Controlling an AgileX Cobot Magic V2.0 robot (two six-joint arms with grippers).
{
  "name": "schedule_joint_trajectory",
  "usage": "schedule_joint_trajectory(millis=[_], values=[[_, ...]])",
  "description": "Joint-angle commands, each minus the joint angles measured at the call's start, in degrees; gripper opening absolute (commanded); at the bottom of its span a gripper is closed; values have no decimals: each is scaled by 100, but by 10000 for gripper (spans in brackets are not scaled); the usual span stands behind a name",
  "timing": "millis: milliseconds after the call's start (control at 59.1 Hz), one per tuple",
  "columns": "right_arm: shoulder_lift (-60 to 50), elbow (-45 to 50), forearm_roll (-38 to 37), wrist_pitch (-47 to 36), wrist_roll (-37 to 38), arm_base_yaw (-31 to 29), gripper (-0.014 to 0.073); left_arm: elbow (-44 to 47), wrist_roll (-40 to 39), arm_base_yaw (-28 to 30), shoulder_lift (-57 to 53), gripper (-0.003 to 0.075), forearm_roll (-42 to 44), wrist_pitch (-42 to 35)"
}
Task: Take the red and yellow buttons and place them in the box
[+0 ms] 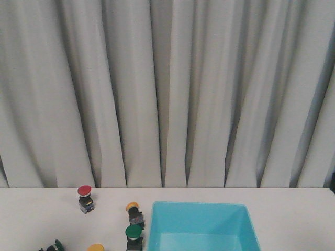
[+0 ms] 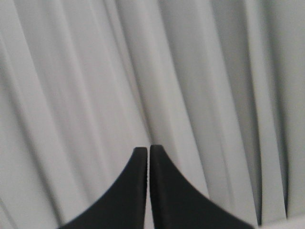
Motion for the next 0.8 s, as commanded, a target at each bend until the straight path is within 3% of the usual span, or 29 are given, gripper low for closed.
schedule_joint_trajectory(millis=[0, 102, 220, 356, 457, 779], values=[[81, -328, -115, 129, -219, 373, 117, -851, -198, -34, 365, 15, -62, 721], [169, -429, -121, 417, -323, 608, 157, -1603, -312, -34, 770, 38, -67, 1577], [186, -437, -115, 428, -351, 614, 246, -2117, -306, -34, 1095, 116, -186, 2317], [199, -437, -117, 435, -467, 614, 370, -2185, -300, -34, 1300, 250, -214, 2560], [221, -431, -117, 463, -506, 614, 413, -2179, -305, -34, 1469, 319, -263, 2764], [221, -425, -117, 207, -481, 596, 410, -2122, -306, -34, 1734, 326, -573, 2764]])
